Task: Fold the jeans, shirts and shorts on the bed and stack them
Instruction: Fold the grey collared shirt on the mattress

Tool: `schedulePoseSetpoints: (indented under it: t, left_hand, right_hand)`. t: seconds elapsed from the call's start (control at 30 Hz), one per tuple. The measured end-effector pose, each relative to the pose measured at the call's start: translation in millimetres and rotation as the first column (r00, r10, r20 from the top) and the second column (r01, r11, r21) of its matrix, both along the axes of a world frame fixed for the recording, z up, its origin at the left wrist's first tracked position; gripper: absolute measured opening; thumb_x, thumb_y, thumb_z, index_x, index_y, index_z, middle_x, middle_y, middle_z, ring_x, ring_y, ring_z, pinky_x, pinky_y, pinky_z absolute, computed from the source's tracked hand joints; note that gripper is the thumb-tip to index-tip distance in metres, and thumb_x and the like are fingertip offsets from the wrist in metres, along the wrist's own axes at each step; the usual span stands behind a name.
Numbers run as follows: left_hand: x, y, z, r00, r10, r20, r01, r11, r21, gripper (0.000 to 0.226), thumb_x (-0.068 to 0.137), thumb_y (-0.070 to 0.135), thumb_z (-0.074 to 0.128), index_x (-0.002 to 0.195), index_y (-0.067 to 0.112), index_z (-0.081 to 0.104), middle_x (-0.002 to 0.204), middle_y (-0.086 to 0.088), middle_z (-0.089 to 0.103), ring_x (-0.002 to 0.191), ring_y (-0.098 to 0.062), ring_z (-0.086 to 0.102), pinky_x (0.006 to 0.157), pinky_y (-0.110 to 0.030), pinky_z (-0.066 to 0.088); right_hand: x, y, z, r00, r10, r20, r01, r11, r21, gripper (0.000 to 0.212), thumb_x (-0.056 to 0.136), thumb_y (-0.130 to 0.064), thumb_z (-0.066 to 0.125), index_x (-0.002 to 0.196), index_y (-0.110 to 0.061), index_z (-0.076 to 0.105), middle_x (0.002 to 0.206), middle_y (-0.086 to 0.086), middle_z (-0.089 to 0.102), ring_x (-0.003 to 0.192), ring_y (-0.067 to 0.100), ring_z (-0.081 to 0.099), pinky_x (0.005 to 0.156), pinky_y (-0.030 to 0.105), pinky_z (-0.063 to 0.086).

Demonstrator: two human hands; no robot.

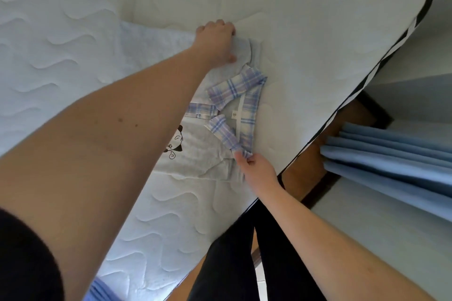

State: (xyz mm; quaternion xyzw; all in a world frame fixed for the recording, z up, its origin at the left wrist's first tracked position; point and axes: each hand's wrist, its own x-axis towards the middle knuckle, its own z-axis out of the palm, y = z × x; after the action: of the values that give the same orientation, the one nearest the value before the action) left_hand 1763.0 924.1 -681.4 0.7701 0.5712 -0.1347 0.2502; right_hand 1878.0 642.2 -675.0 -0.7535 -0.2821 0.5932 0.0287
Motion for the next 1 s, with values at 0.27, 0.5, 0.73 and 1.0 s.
schedulePoseSetpoints:
  t: [0.27, 0.5, 0.73, 1.0]
  left_hand:
    - [-4.5, -8.5, -3.7, 0.994, -0.052, -0.093, 0.056, 0.998, 0.038, 0.053, 0.085, 0.047, 0.068, 0.123, 0.011, 0.059, 0.123, -0.018, 0.053, 0.116, -0.037, 0.050, 0.092, -0.044, 0.041]
    - [-11.0, -15.6, 2.0, 0.997, -0.056, -0.046, 0.057, 0.998, 0.012, 0.038, 0.091, 0.038, 0.061, 0.117, 0.013, 0.052, 0.113, -0.011, 0.063, 0.108, -0.034, 0.058, 0.090, -0.042, 0.036]
    - [-25.6, -10.7, 14.8, 0.995, -0.061, -0.073, 0.051, 0.990, -0.130, 0.027, 0.097, 0.024, 0.054, 0.115, 0.005, 0.057, 0.112, -0.017, 0.064, 0.101, -0.035, 0.058, 0.075, -0.035, 0.038]
    - [-55.0, -26.3, 11.5, 0.962, 0.253, 0.102, -0.233, 0.956, -0.176, 0.021, 0.088, 0.034, 0.066, 0.095, 0.015, 0.058, 0.091, -0.006, 0.060, 0.086, -0.028, 0.055, 0.071, -0.031, 0.036]
  right_hand:
    - [-26.5, -18.0, 1.6, 0.977, -0.189, -0.095, 0.179, 0.978, -0.111, 0.025, 0.081, -0.035, 0.078, 0.095, -0.021, 0.063, 0.094, -0.003, 0.066, 0.088, 0.015, 0.063, 0.070, 0.021, 0.048]
    - [-38.2, -23.9, -0.5, 0.781, -0.600, -0.172, 0.579, 0.799, -0.160, 0.011, 0.087, -0.018, 0.072, 0.098, -0.017, 0.068, 0.097, 0.005, 0.071, 0.089, 0.020, 0.069, 0.076, 0.032, 0.059]
    - [28.6, -6.2, -7.2, 0.758, -0.633, -0.156, 0.637, 0.770, -0.031, 0.014, 0.085, -0.005, 0.070, 0.091, -0.016, 0.064, 0.097, 0.011, 0.070, 0.084, 0.023, 0.069, 0.063, 0.030, 0.059]
    - [95.9, 31.8, -17.3, 0.586, -0.761, -0.280, 0.797, 0.604, 0.029, 0.026, 0.083, -0.022, 0.078, 0.107, -0.019, 0.068, 0.105, 0.003, 0.074, 0.099, 0.021, 0.070, 0.088, 0.036, 0.056]
